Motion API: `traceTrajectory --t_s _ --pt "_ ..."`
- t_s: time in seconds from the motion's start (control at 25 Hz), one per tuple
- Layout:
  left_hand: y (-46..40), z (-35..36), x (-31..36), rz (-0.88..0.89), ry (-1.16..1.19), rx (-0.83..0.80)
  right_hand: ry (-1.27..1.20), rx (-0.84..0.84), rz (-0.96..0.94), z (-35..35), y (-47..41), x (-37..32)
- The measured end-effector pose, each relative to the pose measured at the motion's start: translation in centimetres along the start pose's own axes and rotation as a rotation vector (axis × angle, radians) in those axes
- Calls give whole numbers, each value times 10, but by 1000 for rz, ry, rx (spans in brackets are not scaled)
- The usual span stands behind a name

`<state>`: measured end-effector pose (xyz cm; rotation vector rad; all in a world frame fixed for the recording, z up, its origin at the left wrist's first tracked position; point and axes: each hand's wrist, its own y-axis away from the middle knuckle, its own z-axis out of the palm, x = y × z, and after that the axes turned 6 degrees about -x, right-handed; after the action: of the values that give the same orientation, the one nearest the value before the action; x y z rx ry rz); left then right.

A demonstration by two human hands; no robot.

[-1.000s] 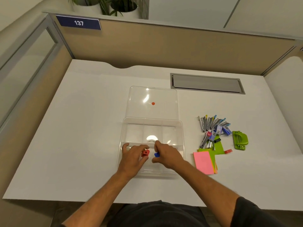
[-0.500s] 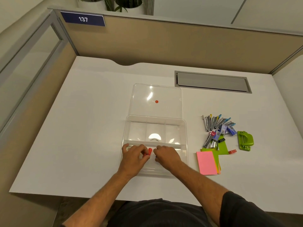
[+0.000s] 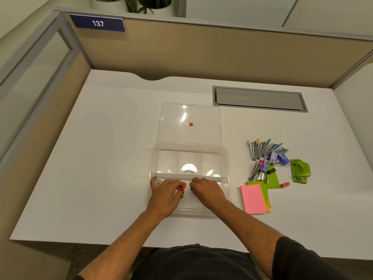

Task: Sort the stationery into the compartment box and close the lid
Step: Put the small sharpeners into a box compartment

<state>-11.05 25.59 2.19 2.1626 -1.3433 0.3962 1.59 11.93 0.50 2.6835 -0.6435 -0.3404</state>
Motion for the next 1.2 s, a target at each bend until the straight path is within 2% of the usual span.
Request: traceTrajectory --t_s 0.16,0.36,0.68,0.8,0.92,1.08,1.2 --pt "-5 8 1 13 -158 -32 -149 33 5 -6 10 15" --pt "-12 15 13 -16 -502 -94 -294 67 22 -14 24 19" --pt "-13 21 16 -23 -672 -172 -336 108 47 -12 40 23" --pt "-12 17 17 -22 -646 -164 -335 142 53 -8 49 28" --pt "-8 15 26 -17 -547 -84 -357 204 56 -7 60 37" --pt "-10 20 51 123 -324 27 -361 299 55 -6 77 55" --pt "-7 31 74 184 -189 -11 -352 325 83 2 93 75"
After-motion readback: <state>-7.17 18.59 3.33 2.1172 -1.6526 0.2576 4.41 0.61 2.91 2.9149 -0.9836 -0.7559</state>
